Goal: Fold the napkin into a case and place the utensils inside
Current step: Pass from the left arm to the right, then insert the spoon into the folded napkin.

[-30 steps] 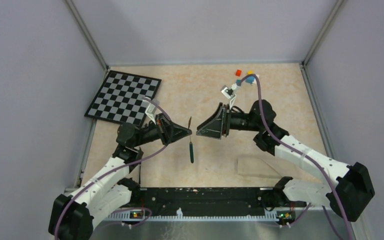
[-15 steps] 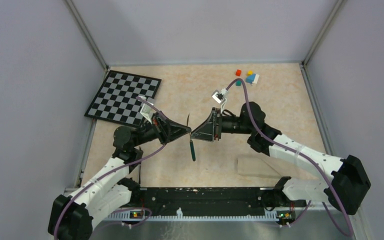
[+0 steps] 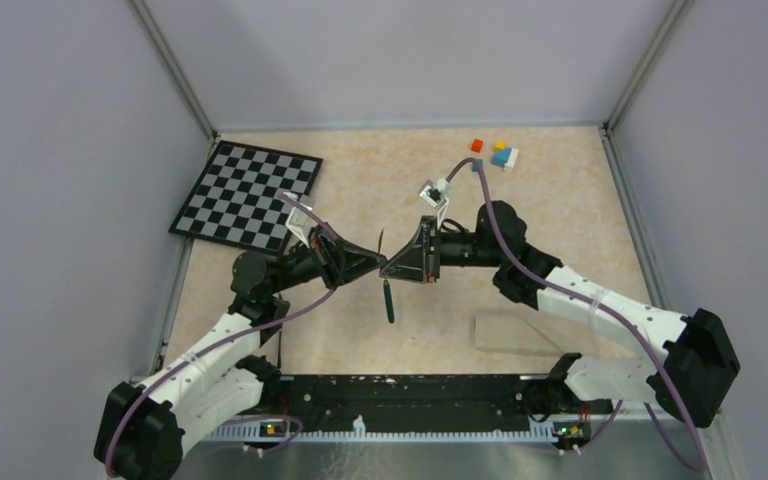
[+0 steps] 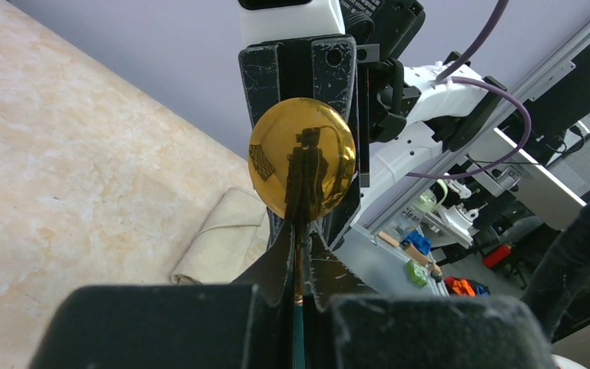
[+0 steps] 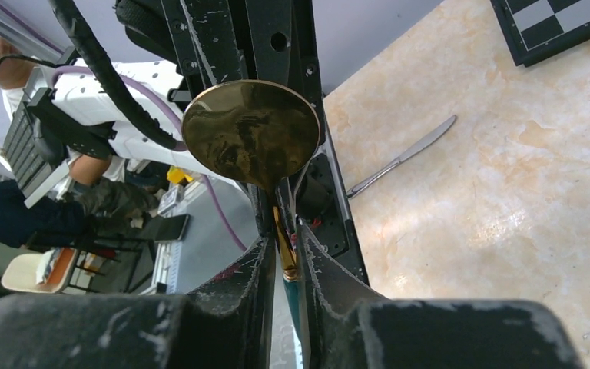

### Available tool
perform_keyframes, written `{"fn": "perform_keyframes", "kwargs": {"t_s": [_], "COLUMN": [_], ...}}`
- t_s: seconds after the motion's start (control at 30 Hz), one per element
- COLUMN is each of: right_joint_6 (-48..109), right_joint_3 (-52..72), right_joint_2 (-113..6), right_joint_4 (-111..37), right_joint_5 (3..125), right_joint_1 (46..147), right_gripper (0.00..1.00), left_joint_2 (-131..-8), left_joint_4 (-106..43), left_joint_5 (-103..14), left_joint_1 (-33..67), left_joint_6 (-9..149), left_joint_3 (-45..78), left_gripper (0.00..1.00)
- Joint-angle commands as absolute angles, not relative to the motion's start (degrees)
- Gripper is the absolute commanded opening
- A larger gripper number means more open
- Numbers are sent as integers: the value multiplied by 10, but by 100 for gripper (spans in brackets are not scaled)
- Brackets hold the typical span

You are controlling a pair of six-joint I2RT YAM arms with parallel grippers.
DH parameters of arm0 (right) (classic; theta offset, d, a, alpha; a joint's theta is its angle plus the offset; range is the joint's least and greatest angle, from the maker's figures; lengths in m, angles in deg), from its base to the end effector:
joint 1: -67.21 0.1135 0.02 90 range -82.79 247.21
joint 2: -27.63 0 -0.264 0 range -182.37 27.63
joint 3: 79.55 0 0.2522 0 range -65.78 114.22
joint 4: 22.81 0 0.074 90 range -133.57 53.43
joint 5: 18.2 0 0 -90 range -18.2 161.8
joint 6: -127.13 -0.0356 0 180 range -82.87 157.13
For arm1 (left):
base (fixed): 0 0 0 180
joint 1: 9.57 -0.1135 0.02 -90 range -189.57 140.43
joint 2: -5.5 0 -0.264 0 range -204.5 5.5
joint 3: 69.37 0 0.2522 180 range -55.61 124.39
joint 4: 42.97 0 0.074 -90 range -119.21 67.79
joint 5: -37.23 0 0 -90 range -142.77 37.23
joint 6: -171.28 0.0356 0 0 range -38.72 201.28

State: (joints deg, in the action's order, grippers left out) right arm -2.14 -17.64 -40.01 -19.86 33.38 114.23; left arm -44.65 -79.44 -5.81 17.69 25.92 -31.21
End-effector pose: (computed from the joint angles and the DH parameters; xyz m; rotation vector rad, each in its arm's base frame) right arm 0.1694 0.2143 0.3275 -0.7193 1.7593 1.6337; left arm 0.1543 -0.1088 0.3045 0.5087 1.3997 -1.6691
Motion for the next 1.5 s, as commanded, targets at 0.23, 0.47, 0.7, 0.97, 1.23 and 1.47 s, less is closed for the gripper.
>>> {"fn": "perform_keyframes", "kwargs": {"t_s": [0.23,0.47,0.7,0.97,1.23,1.47], "right_joint_6": [179,554,818,878,903,889], "right_joint_3": [-129,-33,-59,-149,-215,-257], "right_joint_2": [-355,-298,-240,-243,-249,-277], "right_joint_4": [-322,-747,-994,-1009,-980,-921], "right_joint_5": [454,582,515,433,503,498], "right_joint_1": [1165,1129,1081,1067,1069,1069], "right_gripper": [0,0,0,0,0,0], "left_joint_2": [-438,-377,-429,-682,-752,-650], "left_joint_4": [-759,-508,-579,-833,-966,-815], "left_joint_5": [-71,-153,-119,-121,-131,-148], "left_joint_1": [205,205,212,316,357,357], "left_joint_6": [294,379,313,205,160,234], "left_joint_3": [-276,-267,-354,-388,-413,-407], "left_gripper": [21,93,76,46,50,56]}}
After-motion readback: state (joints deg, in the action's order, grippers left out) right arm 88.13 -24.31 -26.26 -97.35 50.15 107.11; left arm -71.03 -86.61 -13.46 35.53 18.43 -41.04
